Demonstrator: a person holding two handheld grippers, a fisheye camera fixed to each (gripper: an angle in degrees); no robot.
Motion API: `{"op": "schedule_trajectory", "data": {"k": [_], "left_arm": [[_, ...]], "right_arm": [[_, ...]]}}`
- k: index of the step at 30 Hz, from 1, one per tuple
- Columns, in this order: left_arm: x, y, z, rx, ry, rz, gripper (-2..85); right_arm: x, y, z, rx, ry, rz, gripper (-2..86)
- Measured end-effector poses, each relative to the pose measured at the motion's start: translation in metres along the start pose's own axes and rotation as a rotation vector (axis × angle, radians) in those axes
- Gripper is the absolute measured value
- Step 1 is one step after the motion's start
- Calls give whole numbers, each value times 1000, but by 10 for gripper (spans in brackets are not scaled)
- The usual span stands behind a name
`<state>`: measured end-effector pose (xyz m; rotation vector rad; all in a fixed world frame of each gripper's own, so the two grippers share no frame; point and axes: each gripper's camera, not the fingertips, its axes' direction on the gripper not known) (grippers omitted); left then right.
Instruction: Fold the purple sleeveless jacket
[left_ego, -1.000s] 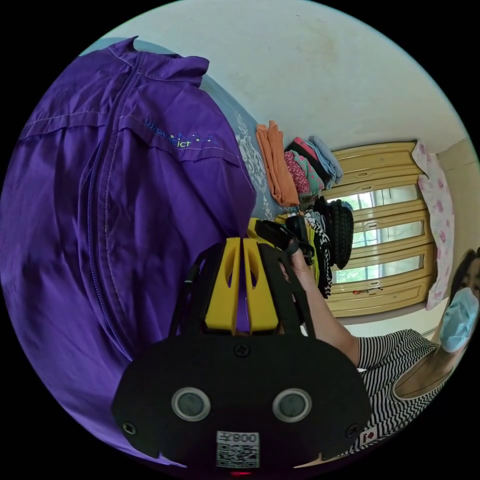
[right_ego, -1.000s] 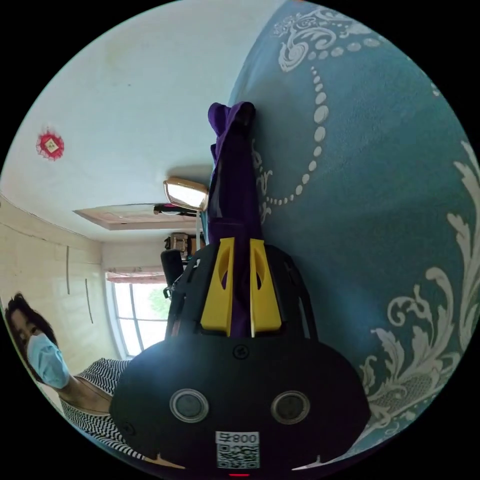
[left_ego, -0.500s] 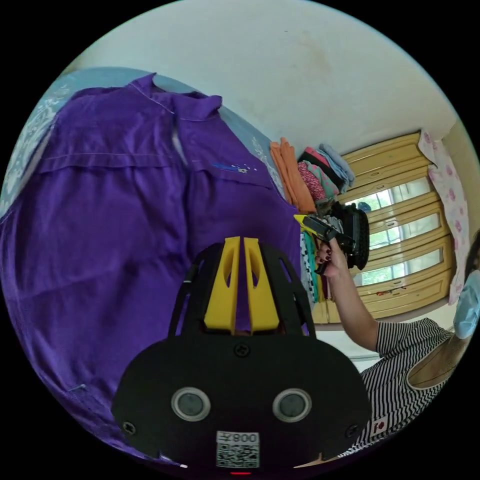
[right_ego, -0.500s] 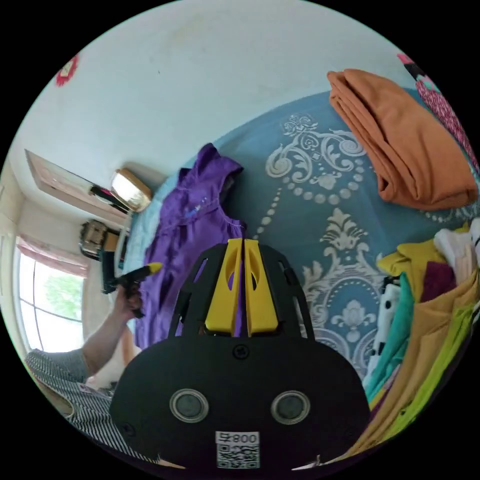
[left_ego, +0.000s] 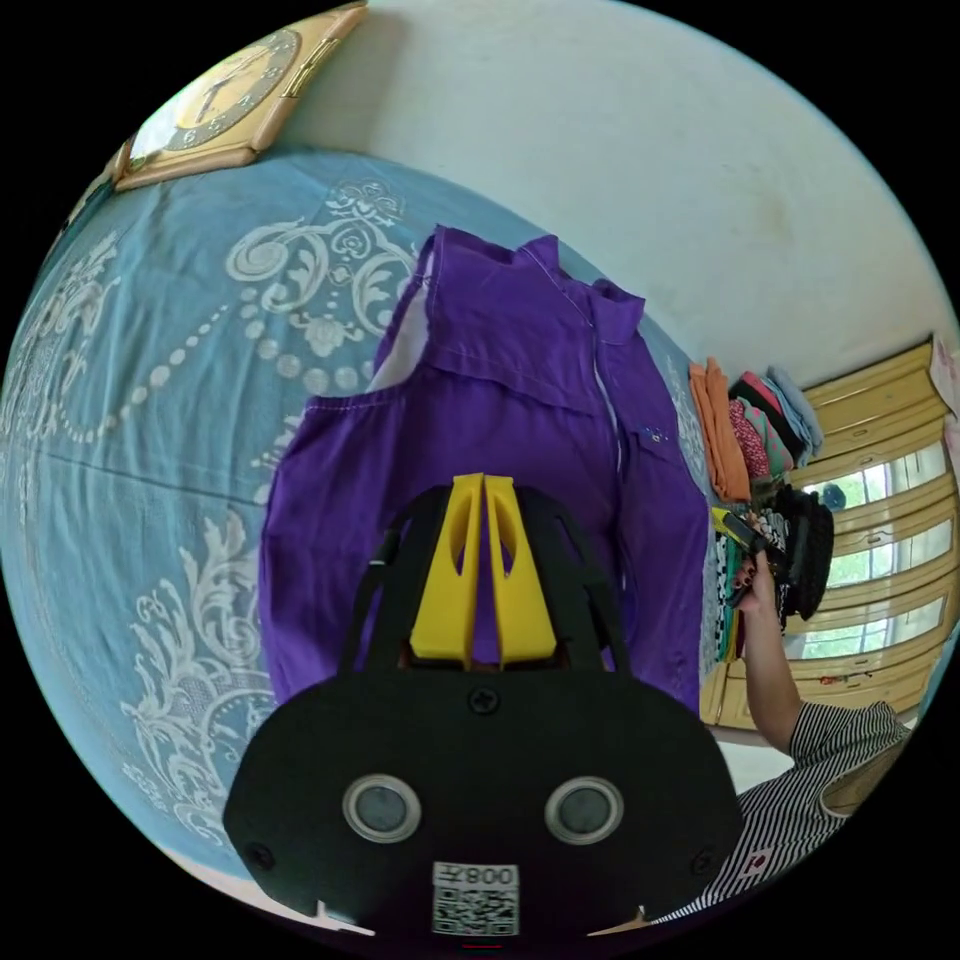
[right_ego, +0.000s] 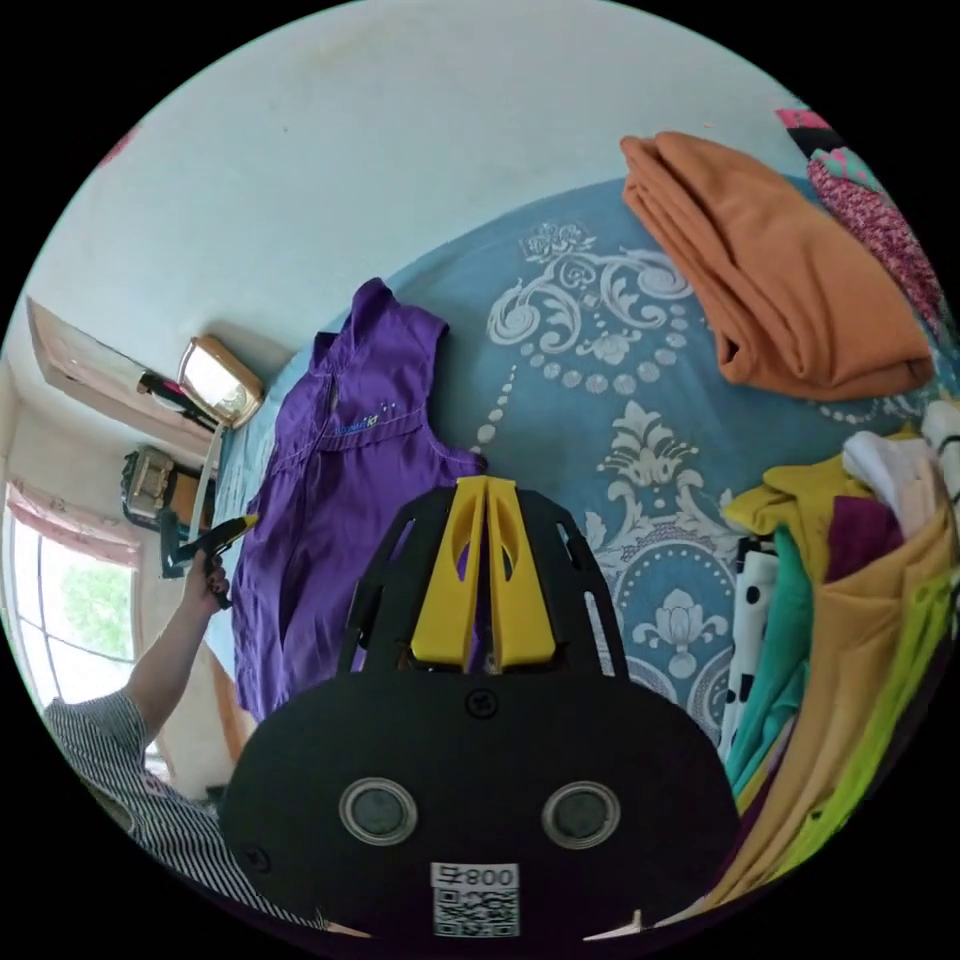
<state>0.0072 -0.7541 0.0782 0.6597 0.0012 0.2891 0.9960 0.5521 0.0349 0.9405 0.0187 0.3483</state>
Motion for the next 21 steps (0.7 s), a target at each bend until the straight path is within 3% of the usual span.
{"op": "schedule_trajectory", "data": {"k": [7,15,19,21], "left_arm": [[23,-58,32,-12,47,106,17],[71,-150,76,-37,-42,272,20],[76,-171,98,-78,-111,303,17],[74,-177,101,-59,-96,321,12]], "right_arm": [[-81,-48,22,59,-132,-129,1],[-239,-164,144,-84,62,-418,0],[-268,-188,198,-203,121,-447,-2],[-281,-195,210,-175,97,-448,-2]]}}
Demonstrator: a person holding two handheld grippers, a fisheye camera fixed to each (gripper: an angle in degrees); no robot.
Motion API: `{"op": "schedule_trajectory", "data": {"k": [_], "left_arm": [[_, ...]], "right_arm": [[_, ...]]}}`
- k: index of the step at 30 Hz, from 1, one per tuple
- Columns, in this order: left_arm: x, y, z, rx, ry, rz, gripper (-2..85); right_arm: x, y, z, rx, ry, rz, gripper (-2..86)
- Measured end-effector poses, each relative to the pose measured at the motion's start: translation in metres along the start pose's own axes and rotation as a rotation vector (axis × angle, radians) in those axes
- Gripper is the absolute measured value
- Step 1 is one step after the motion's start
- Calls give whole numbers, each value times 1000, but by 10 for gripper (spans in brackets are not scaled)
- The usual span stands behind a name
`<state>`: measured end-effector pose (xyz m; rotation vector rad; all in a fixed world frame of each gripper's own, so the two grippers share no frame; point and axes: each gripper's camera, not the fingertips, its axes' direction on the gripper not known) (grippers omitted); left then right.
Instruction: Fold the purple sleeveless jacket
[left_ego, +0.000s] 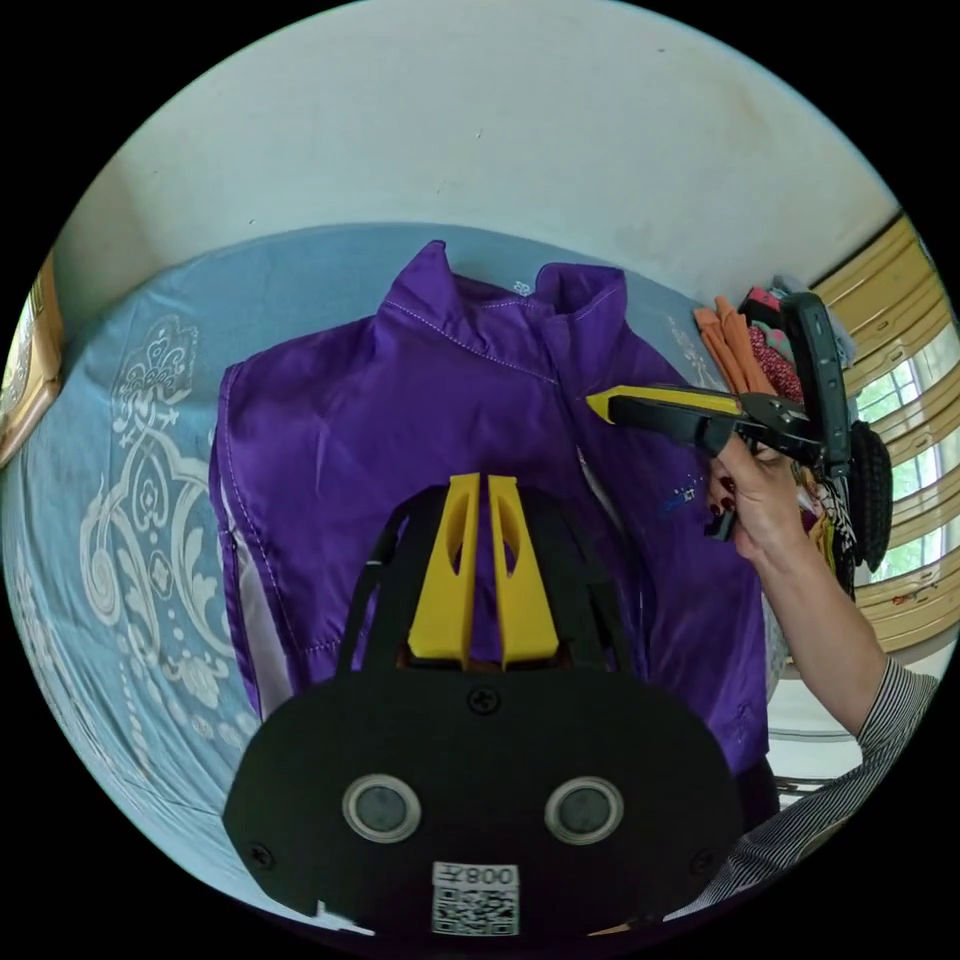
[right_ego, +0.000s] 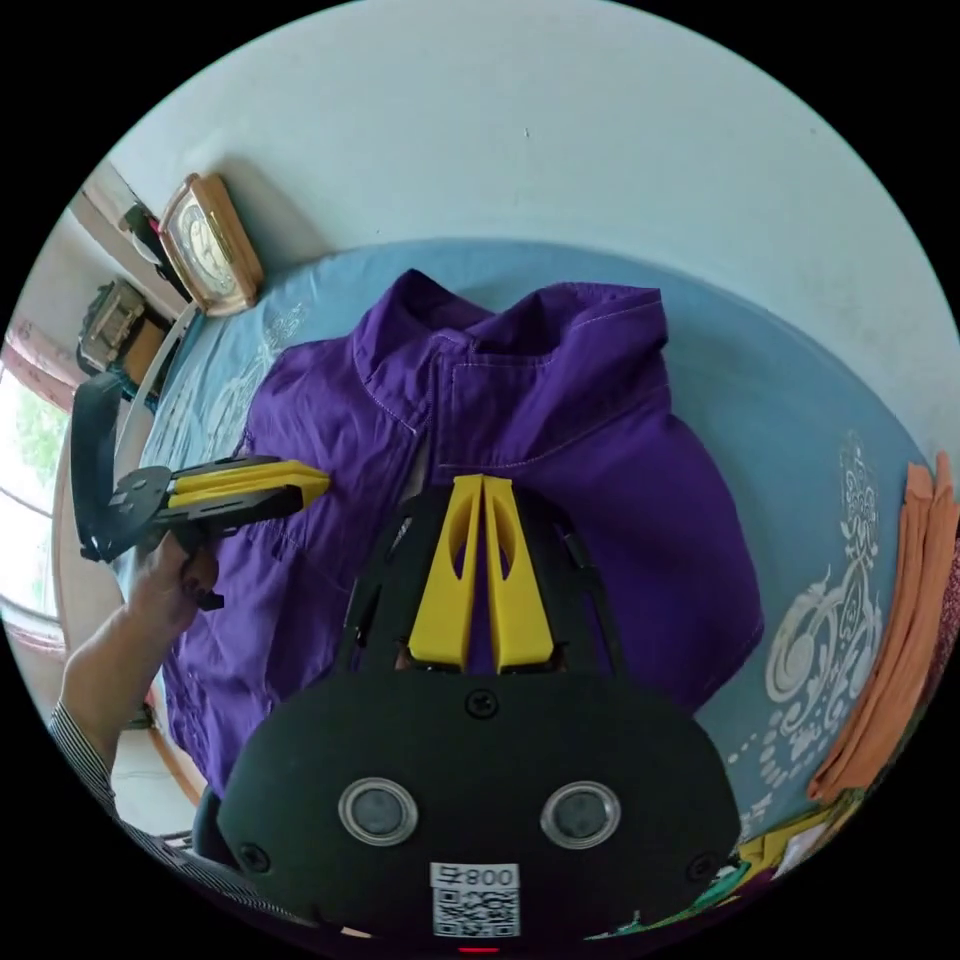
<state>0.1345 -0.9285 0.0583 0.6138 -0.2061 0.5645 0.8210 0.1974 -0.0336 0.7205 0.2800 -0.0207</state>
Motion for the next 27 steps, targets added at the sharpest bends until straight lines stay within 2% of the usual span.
{"op": "schedule_trajectory", "data": {"k": [2,7,12,20,22,25,27], "left_arm": [[-5,-3,0,9,12,-12,8],[-17,-7,-5,35,-30,-23,3],[-16,-14,-2,11,-50,13,2],[-35,-20,-19,79,-118,-31,2],[-44,-23,-15,71,-148,-63,2],[-54,-23,-10,79,-113,-103,2],[-52,-25,-8,86,-129,-83,1]], "right_arm": [[-9,-14,5,-12,-33,-23,-1],[-32,-42,13,-22,45,-74,0],[-14,-47,1,-6,-46,-27,1],[50,-9,-78,207,13,116,-1],[75,-7,-74,184,0,198,0],[88,-11,-35,35,-186,207,0],[72,-6,-39,86,-112,165,1]]}}
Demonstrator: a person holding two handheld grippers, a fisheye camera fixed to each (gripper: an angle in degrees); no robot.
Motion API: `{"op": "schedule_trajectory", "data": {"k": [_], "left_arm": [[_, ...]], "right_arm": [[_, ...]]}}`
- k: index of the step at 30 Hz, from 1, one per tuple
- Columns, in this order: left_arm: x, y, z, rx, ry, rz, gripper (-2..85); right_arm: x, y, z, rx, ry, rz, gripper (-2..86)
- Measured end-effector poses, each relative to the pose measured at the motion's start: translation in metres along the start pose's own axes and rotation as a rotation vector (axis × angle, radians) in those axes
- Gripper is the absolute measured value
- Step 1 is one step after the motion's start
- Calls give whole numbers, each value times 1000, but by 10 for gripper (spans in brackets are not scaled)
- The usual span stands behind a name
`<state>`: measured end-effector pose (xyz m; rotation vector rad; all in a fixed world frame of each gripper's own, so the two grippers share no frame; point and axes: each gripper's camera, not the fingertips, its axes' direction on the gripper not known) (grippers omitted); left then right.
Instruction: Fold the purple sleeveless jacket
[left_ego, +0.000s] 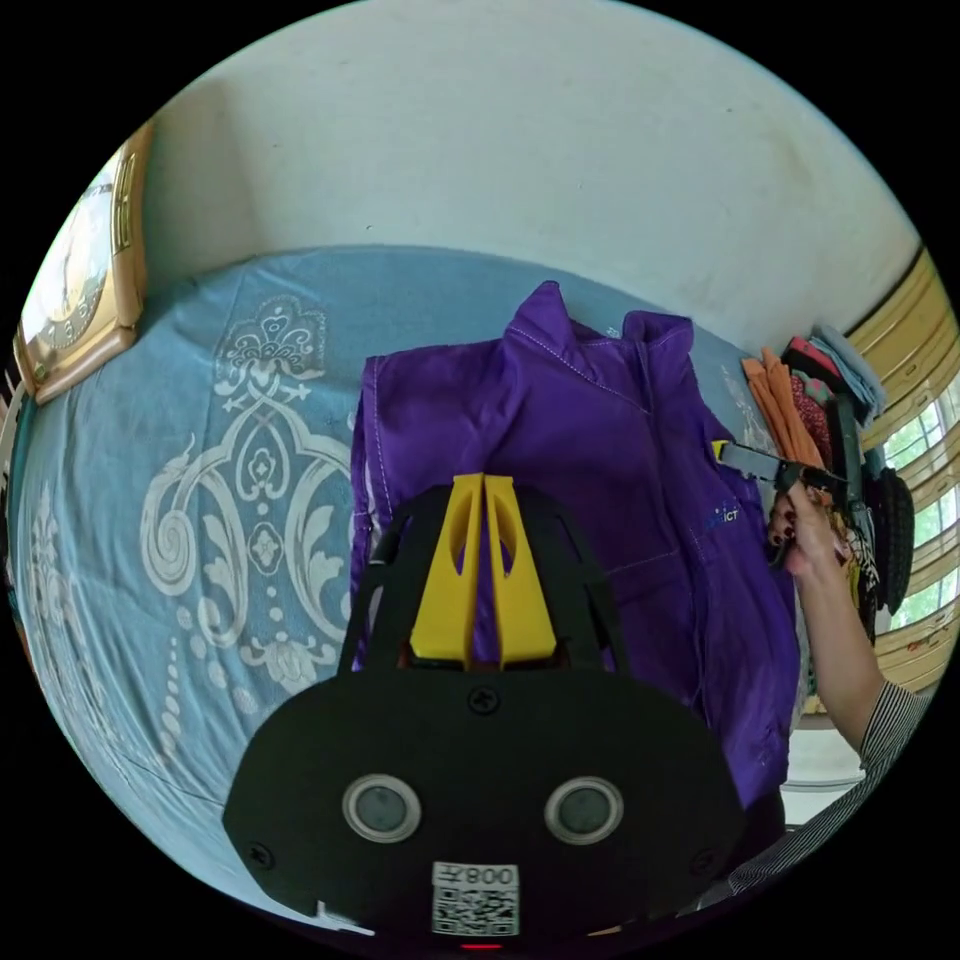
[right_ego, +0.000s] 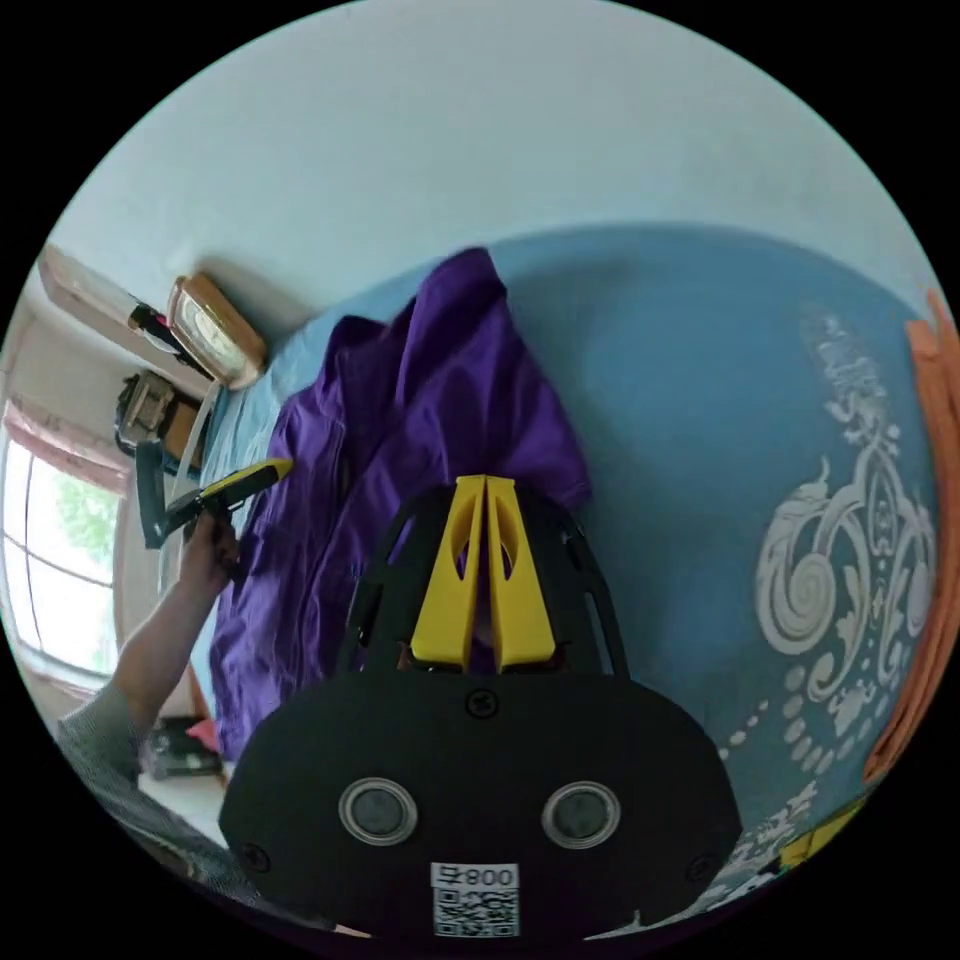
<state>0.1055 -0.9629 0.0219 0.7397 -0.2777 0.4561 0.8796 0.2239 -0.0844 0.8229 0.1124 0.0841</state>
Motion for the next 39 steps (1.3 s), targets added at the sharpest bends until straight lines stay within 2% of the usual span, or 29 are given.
{"op": "schedule_trajectory", "data": {"k": [6,9,14,20,25,31,35,37,39], "left_arm": [[6,-7,3,-3,-27,28,1],[8,-9,5,9,-37,17,1],[13,-14,8,3,-54,13,1],[19,-22,11,-9,-78,20,1],[24,-25,13,-3,-89,26,1],[27,-29,13,-7,-78,27,2],[32,-30,12,-3,-85,41,1],[35,-30,12,4,-92,44,1],[37,-31,10,4,-93,35,1]], "right_arm": [[30,20,-66,159,80,-8,10],[51,25,-65,91,99,6,39],[37,19,-47,39,98,-72,70],[28,-8,-30,16,-1,-57,72],[12,-28,-19,8,27,-59,61],[-44,-45,-21,-7,288,-249,13],[-96,-46,-45,56,541,-483,9],[-104,-49,-32,-3,632,-539,10],[-97,-53,0,-155,728,-528,17]]}}
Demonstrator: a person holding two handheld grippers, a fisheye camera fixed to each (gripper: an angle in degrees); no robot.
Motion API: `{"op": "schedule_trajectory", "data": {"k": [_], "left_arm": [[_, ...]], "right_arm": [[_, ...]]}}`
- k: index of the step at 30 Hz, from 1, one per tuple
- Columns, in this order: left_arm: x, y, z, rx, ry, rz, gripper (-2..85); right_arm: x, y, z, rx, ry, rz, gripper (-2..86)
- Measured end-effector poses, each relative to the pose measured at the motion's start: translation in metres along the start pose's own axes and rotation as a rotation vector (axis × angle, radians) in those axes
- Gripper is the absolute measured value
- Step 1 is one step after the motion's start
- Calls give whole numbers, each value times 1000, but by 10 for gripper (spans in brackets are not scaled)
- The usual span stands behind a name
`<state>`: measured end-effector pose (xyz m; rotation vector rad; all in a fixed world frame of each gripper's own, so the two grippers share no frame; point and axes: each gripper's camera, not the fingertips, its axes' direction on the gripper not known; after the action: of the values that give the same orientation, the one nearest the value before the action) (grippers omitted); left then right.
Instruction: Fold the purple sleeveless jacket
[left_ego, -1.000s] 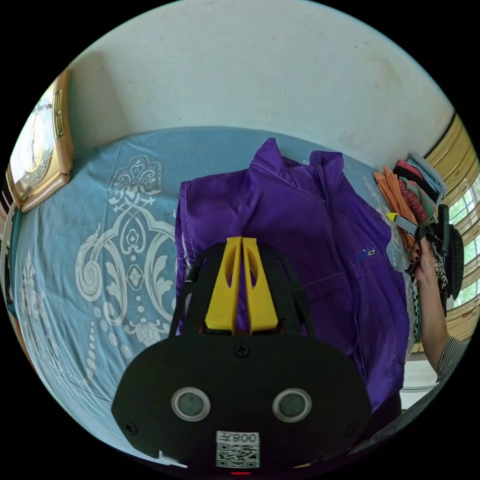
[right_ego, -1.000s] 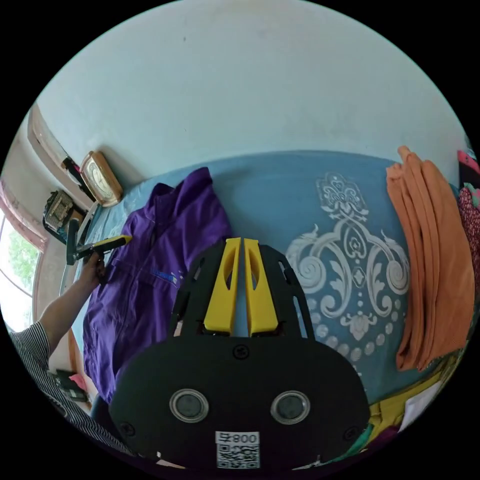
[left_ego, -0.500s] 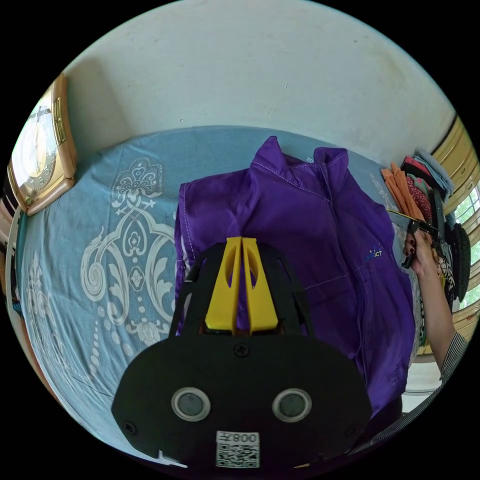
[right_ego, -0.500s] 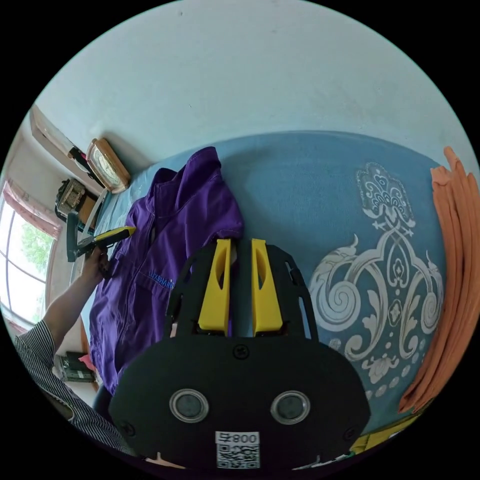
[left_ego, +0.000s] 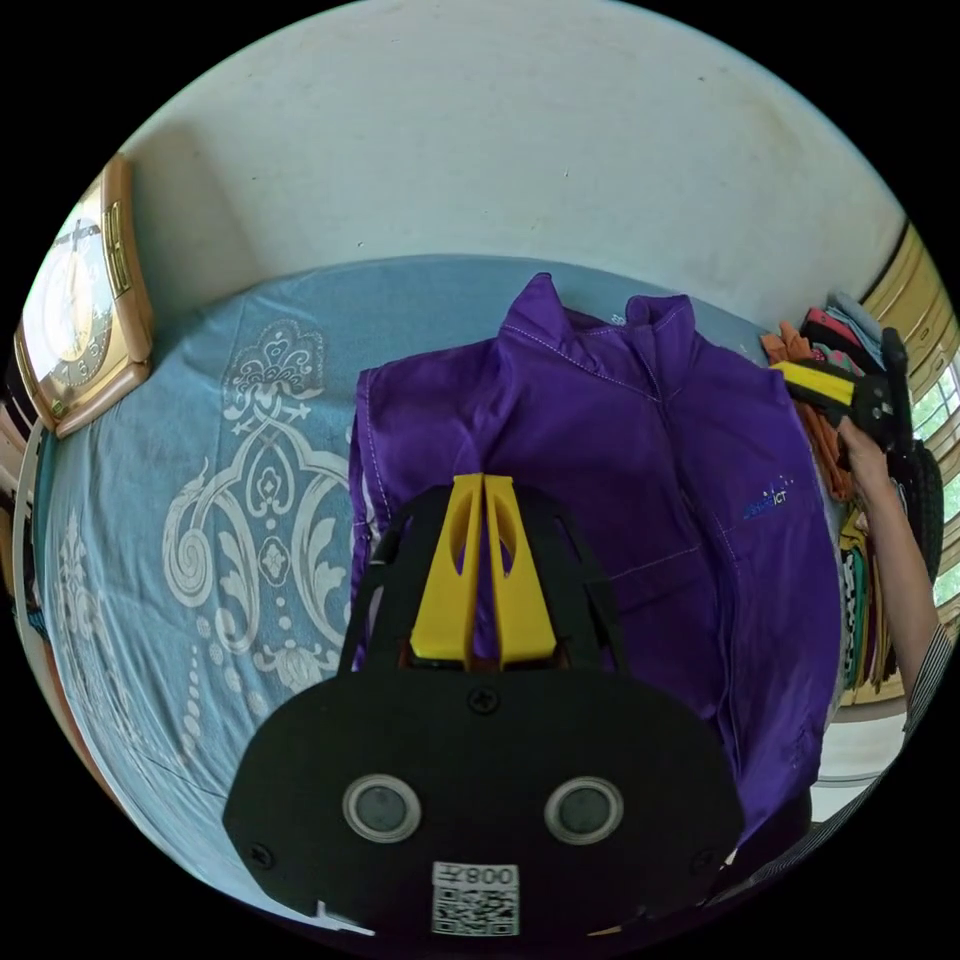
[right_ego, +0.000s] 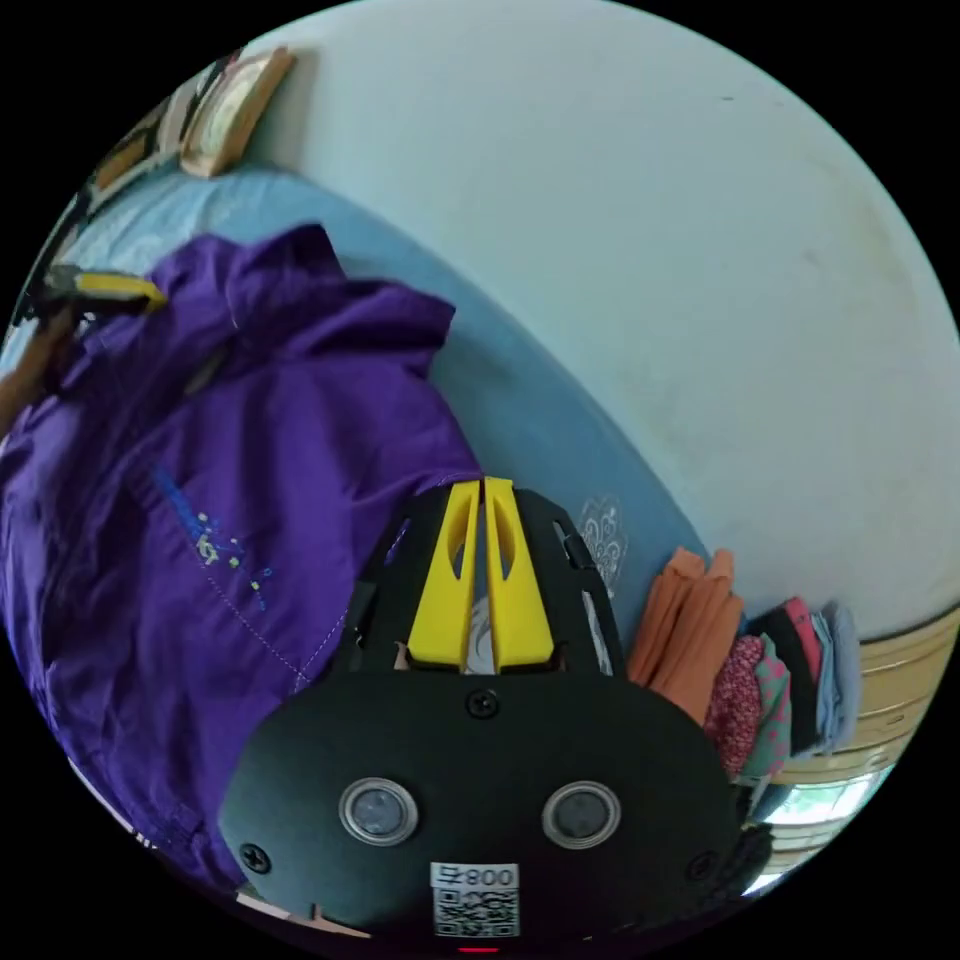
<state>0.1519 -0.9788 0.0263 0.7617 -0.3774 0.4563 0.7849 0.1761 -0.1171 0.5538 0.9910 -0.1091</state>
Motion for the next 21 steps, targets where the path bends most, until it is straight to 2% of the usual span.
{"op": "schedule_trajectory", "data": {"k": [2,7,12,14,17,20,21], "left_arm": [[1,-1,-1,-7,6,-5,1],[8,-4,-11,-19,-15,17,2],[14,1,-34,72,1,32,2],[13,-1,-36,80,-5,13,2],[13,-3,-35,80,22,-17,2],[15,-7,-38,94,18,-30,2],[16,-9,-38,93,6,-34,2]], "right_arm": [[-5,0,12,-63,-15,-9,25],[20,18,-9,35,-120,151,61],[66,55,-25,173,-449,417,58],[67,58,-31,204,-472,462,46],[60,59,-37,192,-361,515,21],[46,52,-46,254,-461,428,8],[40,47,-50,256,-414,433,5]]}}
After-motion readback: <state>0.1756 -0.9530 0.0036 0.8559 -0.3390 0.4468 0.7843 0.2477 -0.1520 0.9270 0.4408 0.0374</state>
